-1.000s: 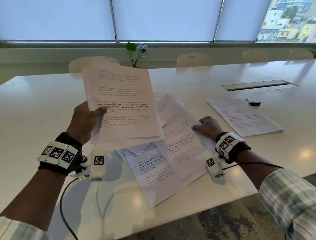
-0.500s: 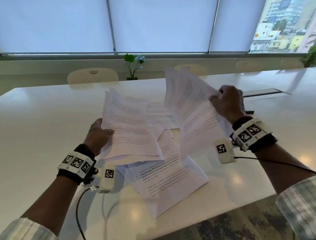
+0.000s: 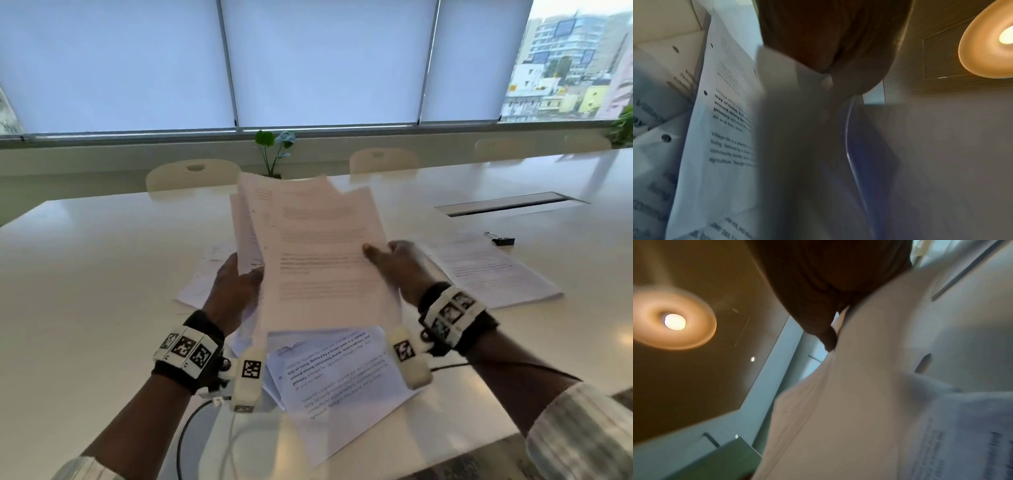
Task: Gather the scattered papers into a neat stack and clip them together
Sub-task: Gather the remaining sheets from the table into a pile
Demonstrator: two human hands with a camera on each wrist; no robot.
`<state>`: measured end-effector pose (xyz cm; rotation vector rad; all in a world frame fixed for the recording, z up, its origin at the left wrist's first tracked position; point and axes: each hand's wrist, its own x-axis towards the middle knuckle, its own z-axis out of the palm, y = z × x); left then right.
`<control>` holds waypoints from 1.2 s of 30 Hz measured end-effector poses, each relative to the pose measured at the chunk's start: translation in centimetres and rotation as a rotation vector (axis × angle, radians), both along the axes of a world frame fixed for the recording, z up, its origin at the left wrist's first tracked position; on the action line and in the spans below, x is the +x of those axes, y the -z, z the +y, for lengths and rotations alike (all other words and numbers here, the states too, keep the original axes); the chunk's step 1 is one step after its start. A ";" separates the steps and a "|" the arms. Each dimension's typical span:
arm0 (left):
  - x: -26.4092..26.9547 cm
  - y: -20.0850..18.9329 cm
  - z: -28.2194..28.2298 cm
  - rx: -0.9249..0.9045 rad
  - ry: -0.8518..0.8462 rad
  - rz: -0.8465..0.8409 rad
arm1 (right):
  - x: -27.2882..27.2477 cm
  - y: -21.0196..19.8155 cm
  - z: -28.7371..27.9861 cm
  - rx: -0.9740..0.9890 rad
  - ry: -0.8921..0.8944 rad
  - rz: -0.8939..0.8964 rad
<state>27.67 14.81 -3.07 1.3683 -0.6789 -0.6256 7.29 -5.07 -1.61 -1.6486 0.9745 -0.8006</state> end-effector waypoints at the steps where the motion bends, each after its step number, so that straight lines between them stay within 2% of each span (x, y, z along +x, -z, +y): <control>1: -0.3 -0.1 0.0 -0.024 0.031 -0.012 | 0.5 0.8 0.5 0.007 -0.072 0.063; 3: -0.7 -0.2 0.1 -0.054 0.062 -0.026 | 0.9 1.3 1.4 0.015 -0.164 0.102; 7: -1.8 -0.8 0.4 -0.097 0.034 -0.145 | 1.0 0.2 1.6 0.044 -0.181 -0.090; 10: -2.9 -2.2 0.0 -0.112 -0.153 -0.174 | 1.2 -1.3 2.3 -0.039 -0.139 -0.193; 12: -3.4 -3.6 -0.2 -0.095 -0.265 -0.255 | 1.7 -2.1 2.7 -0.113 -0.102 -0.241; 15: -2.9 -4.7 -0.5 -0.162 -0.332 -0.443 | 2.7 -2.7 3.3 -0.124 -0.069 -0.328; 17: -2.4 -5.1 -0.6 -0.213 -0.358 -0.508 | 3.3 -3.0 3.6 -0.139 -0.078 -0.388; 20: -2.0 -4.7 -0.4 -0.221 -0.370 -0.530 | 3.6 -2.6 4.0 -0.167 -0.134 -0.420; 24: -1.6 -2.4 0.9 -0.155 -0.370 -0.518 | 3.9 -0.2 4.3 -0.118 -0.204 -0.325; 28: -1.7 -0.7 1.7 -0.102 -0.388 -0.521 | 4.2 1.7 4.6 -0.078 -0.196 -0.292; 36: -1.7 -2.7 2.3 -0.250 -0.415 -0.501 | 4.3 -0.6 5.7 -0.095 -0.289 -0.449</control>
